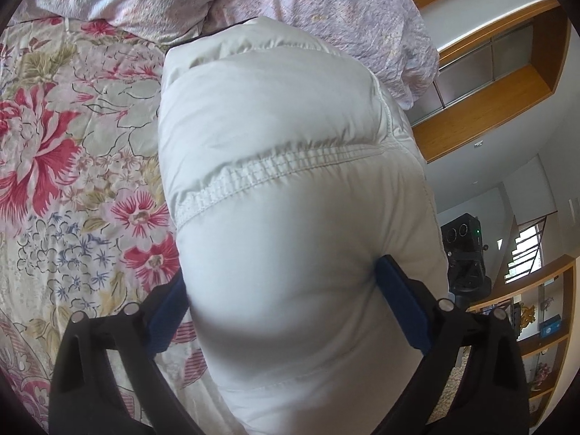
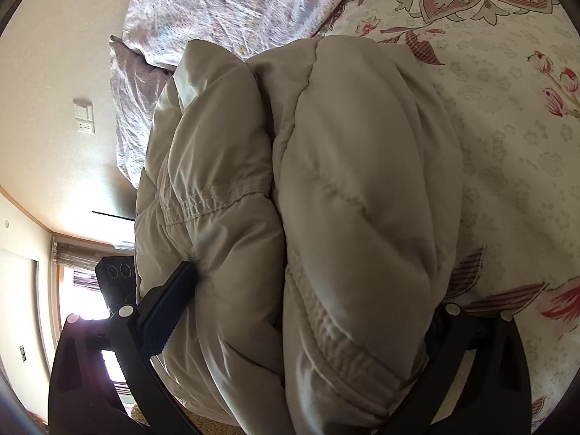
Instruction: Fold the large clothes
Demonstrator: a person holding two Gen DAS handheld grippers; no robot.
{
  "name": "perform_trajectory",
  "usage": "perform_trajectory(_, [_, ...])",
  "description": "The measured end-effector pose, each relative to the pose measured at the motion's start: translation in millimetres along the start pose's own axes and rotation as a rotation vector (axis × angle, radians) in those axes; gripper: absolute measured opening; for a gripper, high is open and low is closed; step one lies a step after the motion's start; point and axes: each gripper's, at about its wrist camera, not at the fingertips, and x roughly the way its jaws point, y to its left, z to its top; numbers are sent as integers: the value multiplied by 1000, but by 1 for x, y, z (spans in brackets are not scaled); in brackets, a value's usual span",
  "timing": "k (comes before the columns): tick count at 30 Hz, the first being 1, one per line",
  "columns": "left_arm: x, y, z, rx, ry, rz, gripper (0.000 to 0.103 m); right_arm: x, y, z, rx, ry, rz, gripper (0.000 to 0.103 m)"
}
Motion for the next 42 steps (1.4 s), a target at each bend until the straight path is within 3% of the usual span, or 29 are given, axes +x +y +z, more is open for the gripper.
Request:
perform_trajectory(4, [3, -5, 3, 2, -9, 0, 94, 1, 2, -2, -3, -9, 5, 102])
perform_trajectory(6, [1, -7, 2, 11, -23, -1, 88, 0, 2, -5, -6, -18, 14, 99])
perform_trajectory(10, [-19, -13, -5, 71, -61, 10, 78, -5, 8, -12, -32, -45, 59, 79])
perform_trajectory(14, [-41, -20, -3, 121, -110, 16, 75, 0, 18, -14, -48, -45, 88, 74])
perform_trajectory(21, [-84, 8, 10, 110, -206, 32, 75, 32, 60, -1, -130, -14, 114, 73])
perform_trajectory(33, [-133, 71, 36, 48, -303, 120, 75, 102, 113, 24, -208, 54, 103, 72])
perform_trajectory(42, [-113, 91, 51, 105, -298, 283, 78, 124, 110, 12, -212, 12, 4, 72])
